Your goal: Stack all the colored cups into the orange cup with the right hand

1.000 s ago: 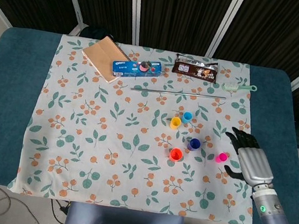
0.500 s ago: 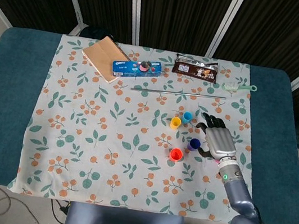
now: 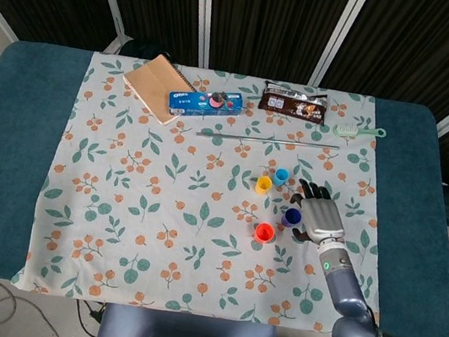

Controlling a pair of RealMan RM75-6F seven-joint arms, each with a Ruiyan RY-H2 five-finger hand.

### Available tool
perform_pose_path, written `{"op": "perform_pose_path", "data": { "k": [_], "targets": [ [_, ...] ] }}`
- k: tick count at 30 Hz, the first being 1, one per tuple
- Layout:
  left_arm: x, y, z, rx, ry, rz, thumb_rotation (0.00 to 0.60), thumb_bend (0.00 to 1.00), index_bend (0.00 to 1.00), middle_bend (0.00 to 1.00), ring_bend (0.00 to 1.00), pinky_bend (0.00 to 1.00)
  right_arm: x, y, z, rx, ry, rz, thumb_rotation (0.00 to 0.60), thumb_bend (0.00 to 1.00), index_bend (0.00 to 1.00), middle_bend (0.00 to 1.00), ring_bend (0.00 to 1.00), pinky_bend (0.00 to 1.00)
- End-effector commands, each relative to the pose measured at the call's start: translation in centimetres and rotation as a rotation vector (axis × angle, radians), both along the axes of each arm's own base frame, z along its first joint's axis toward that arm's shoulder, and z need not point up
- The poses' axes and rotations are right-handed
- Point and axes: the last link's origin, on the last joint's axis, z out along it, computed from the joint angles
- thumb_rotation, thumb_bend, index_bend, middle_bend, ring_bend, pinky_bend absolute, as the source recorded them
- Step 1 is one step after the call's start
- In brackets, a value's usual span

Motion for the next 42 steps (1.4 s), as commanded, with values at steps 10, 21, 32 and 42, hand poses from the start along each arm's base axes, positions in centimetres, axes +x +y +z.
{"op": "perform_pose_path", "data": {
  "k": [10,21,32,42],
  "targets": [
    [-0.1,0.0,0.1,0.004,0.002,0.004,0.6,0.39,0.14,0.03,0.01,0.12,-0.3,-0.5,-0.9,0.001,0.003,-0.008,0.6,0.35,0.35,0.0,0.02,0.09],
    [-0.1,0.1,0.0,0.004,0.005,0.007,0.6,0.39,0.14,0.03,0.01,0.12,-0.9,-0.8,-1.2,-0.002,0.011,-0.021,0.6,0.35,0.41,0.0,0.02,0.09],
    [-0.1,0.0,0.0,0.004,0.002,0.008,0.6,0.39,0.14,0.03,0.01,0.12,-1.1,-1.0,-1.4,-0.011,-0.007,-0.026,0.6,0.35,0.48,0.0,0.03,0.09],
    [-0.1,0.0,0.0,0.003,0.001,0.009,0.6,0.39,0.14,0.03,0.01,0.12,1.6,-0.7,1.9,-0.054,-0.039,0.057,0.6,0.36,0.48,0.0,0.03,0.09]
  ]
}}
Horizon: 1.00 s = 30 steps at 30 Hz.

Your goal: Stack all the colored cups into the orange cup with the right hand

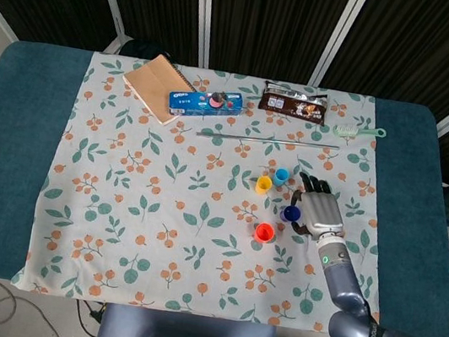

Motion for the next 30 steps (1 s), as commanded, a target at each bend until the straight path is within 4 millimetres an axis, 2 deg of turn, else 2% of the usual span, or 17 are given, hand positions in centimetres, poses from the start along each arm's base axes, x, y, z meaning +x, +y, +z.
{"op": "perform_pose_path", "data": {
  "k": [1,8,15,30],
  "targets": [
    [0.0,0.0,0.0,-0.001,0.0,-0.001,0.6,0.39,0.14,0.03,0.01,0.12,1.5,0.6,2.1,-0.014,-0.015,0.045,0.6,0.36,0.48,0.0,0.03,0.09],
    [0.1,0.0,-0.1,-0.004,-0.002,-0.004,0.6,0.39,0.14,0.03,0.01,0.12,3.7,3.2,3.8,0.027,-0.04,0.111,0.6,0.36,0.48,0.0,0.03,0.09],
    [0.2,0.0,0.0,-0.002,-0.009,-0.005,0.6,0.39,0.14,0.03,0.01,0.12,4.7,5.5,3.1,0.093,-0.045,0.147,0.6,0.36,0.48,0.0,0.03,0.09],
    [0.1,0.1,0.2,0.003,-0.012,-0.005,0.6,0.39,0.14,0.03,0.01,0.12,4.2,5.1,0.8,0.106,-0.024,0.131,0.6,0.36,0.48,0.0,0.03,0.09]
  ]
}}
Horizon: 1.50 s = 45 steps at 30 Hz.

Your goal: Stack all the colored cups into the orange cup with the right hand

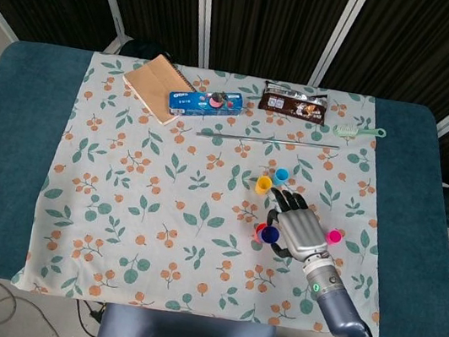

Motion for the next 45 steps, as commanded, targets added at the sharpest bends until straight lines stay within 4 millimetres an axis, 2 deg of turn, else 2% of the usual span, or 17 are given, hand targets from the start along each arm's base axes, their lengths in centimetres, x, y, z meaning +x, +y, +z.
{"op": "perform_pose_path", "data": {
  "k": [1,11,22,23,25,27,29,32,37,41,45],
  "targets": [
    [0.0,0.0,0.0,0.001,-0.002,0.0,0.6,0.39,0.14,0.03,0.01,0.12,-0.2,-0.3,-0.2,-0.001,0.004,-0.012,0.6,0.36,0.48,0.0,0.03,0.09],
    [0.0,0.0,-0.1,-0.004,0.003,0.001,0.6,0.39,0.14,0.03,0.01,0.12,-1.3,-1.0,-0.6,-0.004,0.014,-0.052,0.6,0.36,0.48,0.0,0.03,0.09],
    [0.0,0.0,-0.1,-0.004,0.002,0.002,0.6,0.39,0.14,0.03,0.01,0.12,-1.6,-0.7,-1.4,0.046,0.009,-0.059,0.6,0.36,0.48,0.0,0.03,0.09],
    [0.0,0.0,-0.1,-0.004,0.002,0.001,0.6,0.39,0.14,0.03,0.01,0.12,-1.5,-0.7,-1.5,0.048,0.007,-0.057,0.6,0.36,0.46,0.0,0.03,0.09],
    [0.0,0.0,-0.1,-0.004,0.002,0.001,0.6,0.39,0.14,0.03,0.01,0.12,-1.4,-0.7,-1.6,0.049,0.009,-0.05,0.6,0.36,0.36,0.0,0.03,0.09],
    [0.0,0.0,-0.1,-0.004,0.001,0.002,0.6,0.39,0.14,0.03,0.01,0.12,-1.3,-0.8,-1.7,0.051,0.012,-0.048,0.6,0.36,0.18,0.0,0.03,0.09],
    [0.0,0.0,-0.1,-0.004,0.0,0.002,0.6,0.39,0.14,0.03,0.01,0.12,-1.3,-0.8,-1.8,0.051,0.015,-0.049,0.6,0.36,0.08,0.0,0.03,0.09],
    [0.0,0.0,-0.1,-0.003,-0.001,0.002,0.6,0.39,0.14,0.03,0.01,0.12,-1.3,-1.0,-1.7,0.045,0.024,-0.052,0.6,0.36,0.02,0.0,0.03,0.09],
    [0.0,0.0,-0.1,-0.004,-0.003,0.002,0.6,0.39,0.14,0.03,0.01,0.12,-0.9,-1.7,-1.4,0.021,0.028,-0.059,0.6,0.36,0.02,0.0,0.03,0.09],
    [0.0,0.0,-0.1,-0.002,-0.005,0.002,0.6,0.39,0.14,0.03,0.01,0.12,0.0,-2.6,-0.7,-0.019,0.003,-0.057,0.6,0.36,0.1,0.0,0.03,0.09],
    [0.0,0.0,-0.1,-0.004,-0.006,0.004,0.6,0.39,0.14,0.03,0.01,0.12,1.2,-4.0,-0.2,-0.067,-0.032,-0.05,0.6,0.36,0.12,0.0,0.03,0.09]
  ]
}}
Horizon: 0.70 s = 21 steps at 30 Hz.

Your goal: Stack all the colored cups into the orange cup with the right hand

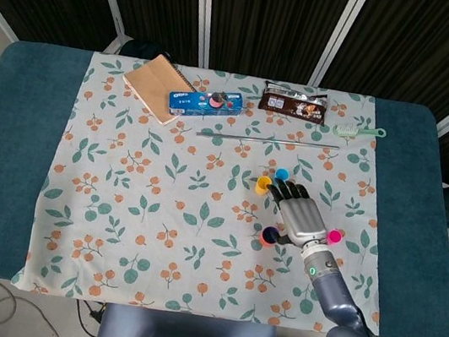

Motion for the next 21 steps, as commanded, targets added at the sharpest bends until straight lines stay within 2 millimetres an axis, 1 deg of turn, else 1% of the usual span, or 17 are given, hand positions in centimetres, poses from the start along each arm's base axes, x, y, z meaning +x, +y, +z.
{"op": "perform_pose_path", "data": {
  "k": [1,4,6,8,11,15,21],
  "targets": [
    [0.0,0.0,0.0,-0.001,-0.001,0.001,0.6,0.39,0.14,0.03,0.01,0.12,1.0,-1.4,0.3,-0.041,-0.024,0.0,0.6,0.36,0.12,0.0,0.03,0.09],
    [0.0,0.0,0.0,0.0,-0.001,0.002,0.6,0.39,0.14,0.03,0.01,0.12,1.5,-2.9,0.0,-0.057,-0.026,-0.013,0.6,0.36,0.13,0.0,0.03,0.09],
    [0.0,0.0,0.1,0.002,-0.002,0.003,0.6,0.39,0.14,0.03,0.01,0.12,1.8,-3.9,-0.4,-0.065,-0.016,-0.02,0.6,0.36,0.17,0.0,0.03,0.09],
    [-0.1,0.0,0.1,0.003,-0.003,0.005,0.6,0.39,0.14,0.03,0.01,0.12,2.1,-4.6,-0.7,-0.07,-0.011,-0.026,0.6,0.36,0.22,0.0,0.03,0.09],
    [-0.1,0.0,0.1,0.005,-0.006,0.009,0.6,0.39,0.14,0.03,0.01,0.12,2.5,-5.7,-1.6,-0.076,-0.012,-0.041,0.6,0.36,0.27,0.0,0.03,0.1],
    [-0.2,0.0,0.1,0.001,-0.004,0.01,0.6,0.39,0.14,0.03,0.01,0.12,2.5,-6.6,-2.5,-0.078,0.002,-0.06,0.6,0.36,0.31,0.0,0.03,0.1],
    [-0.3,0.1,0.1,0.002,-0.004,0.014,0.6,0.39,0.14,0.03,0.01,0.12,1.7,-7.5,-3.8,-0.066,0.027,-0.097,0.6,0.36,0.31,0.0,0.03,0.1]
  ]
}}
